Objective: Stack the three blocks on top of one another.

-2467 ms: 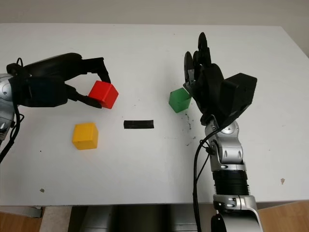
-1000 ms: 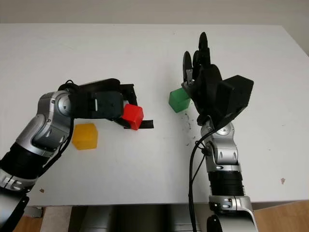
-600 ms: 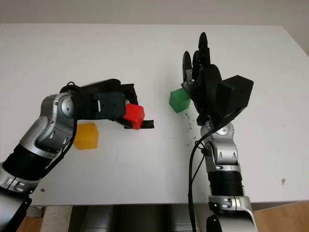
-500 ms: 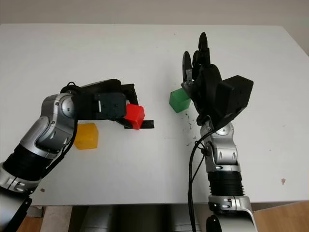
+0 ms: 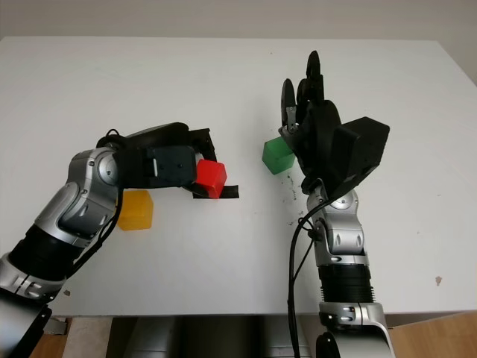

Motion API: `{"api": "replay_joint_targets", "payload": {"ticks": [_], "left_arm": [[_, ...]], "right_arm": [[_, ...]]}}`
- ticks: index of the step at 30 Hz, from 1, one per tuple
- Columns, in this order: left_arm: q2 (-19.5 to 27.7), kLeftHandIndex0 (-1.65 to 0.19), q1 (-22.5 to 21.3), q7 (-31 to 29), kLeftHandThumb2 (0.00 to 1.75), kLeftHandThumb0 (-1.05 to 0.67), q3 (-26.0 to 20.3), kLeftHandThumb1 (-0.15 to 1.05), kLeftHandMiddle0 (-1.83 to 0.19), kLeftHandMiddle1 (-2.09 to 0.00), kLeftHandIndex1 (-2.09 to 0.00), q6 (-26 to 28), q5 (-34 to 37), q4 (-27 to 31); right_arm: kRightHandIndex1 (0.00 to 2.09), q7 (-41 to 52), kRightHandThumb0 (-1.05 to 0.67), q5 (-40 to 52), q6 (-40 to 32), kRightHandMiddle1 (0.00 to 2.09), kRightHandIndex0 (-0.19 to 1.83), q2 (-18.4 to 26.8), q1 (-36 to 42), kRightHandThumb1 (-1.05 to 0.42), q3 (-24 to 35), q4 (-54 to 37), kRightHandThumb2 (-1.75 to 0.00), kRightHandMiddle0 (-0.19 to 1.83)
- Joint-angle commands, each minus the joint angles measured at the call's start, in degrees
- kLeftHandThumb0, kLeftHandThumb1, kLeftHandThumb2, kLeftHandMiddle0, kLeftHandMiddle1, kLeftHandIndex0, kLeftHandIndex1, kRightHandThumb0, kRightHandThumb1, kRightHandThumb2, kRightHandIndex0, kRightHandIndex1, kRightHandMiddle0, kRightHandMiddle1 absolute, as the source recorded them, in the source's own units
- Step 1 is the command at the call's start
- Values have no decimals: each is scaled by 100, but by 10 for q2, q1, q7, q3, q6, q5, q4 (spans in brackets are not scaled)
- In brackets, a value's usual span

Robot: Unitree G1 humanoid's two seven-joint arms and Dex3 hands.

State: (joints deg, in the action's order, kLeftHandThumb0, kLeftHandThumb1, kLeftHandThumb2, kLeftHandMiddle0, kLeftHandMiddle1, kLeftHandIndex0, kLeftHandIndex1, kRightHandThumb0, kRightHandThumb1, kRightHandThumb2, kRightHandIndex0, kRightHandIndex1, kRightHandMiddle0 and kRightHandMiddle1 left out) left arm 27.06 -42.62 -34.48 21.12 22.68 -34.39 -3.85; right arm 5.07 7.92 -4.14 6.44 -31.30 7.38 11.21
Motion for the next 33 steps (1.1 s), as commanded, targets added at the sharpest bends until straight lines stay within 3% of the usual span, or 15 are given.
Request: {"api": "replay_joint_targets", "payload": {"ticks": [1,4,5,7,9,18,26,33], "left_arm": [[-5,-21,10,-1,6,-50,8,100,-22,-30,-144,3,-3,-5],[0,-1,7,-17,6,-64,16,103,-15,-11,-109,6,-10,-4],[0,1,7,-22,6,-70,17,104,-11,-8,-81,7,-10,-3],[-2,-5,8,-28,6,-75,17,105,-10,-6,-45,12,-12,2],[-4,-2,10,-34,7,-80,15,105,-8,-5,-29,16,-10,7],[6,19,15,-67,16,-90,-7,105,11,-2,-1,34,22,43],[8,19,2,-68,23,-93,-71,105,16,-4,-1,77,78,102],[24,17,17,-39,44,-91,-139,105,15,-5,-4,80,136,150]], "right_arm": [[0,2,-64,0,9,0,-19,3,1,-105,0,-1,-62,-19],[0,5,-63,0,10,0,-19,3,2,-105,1,-1,-63,-19],[0,5,-63,0,11,0,-19,3,2,-105,1,-1,-63,-19],[0,4,-63,0,10,0,-19,2,2,-105,2,-1,-63,-19],[0,3,-63,0,9,0,-19,2,2,-105,2,-2,-63,-19],[0,5,-63,2,9,0,-19,2,0,-105,3,0,-63,-19],[0,11,-63,2,11,0,-19,7,-6,-105,4,8,-62,-19],[0,22,-64,2,13,0,-19,15,-8,-105,6,11,-62,-19]]}}
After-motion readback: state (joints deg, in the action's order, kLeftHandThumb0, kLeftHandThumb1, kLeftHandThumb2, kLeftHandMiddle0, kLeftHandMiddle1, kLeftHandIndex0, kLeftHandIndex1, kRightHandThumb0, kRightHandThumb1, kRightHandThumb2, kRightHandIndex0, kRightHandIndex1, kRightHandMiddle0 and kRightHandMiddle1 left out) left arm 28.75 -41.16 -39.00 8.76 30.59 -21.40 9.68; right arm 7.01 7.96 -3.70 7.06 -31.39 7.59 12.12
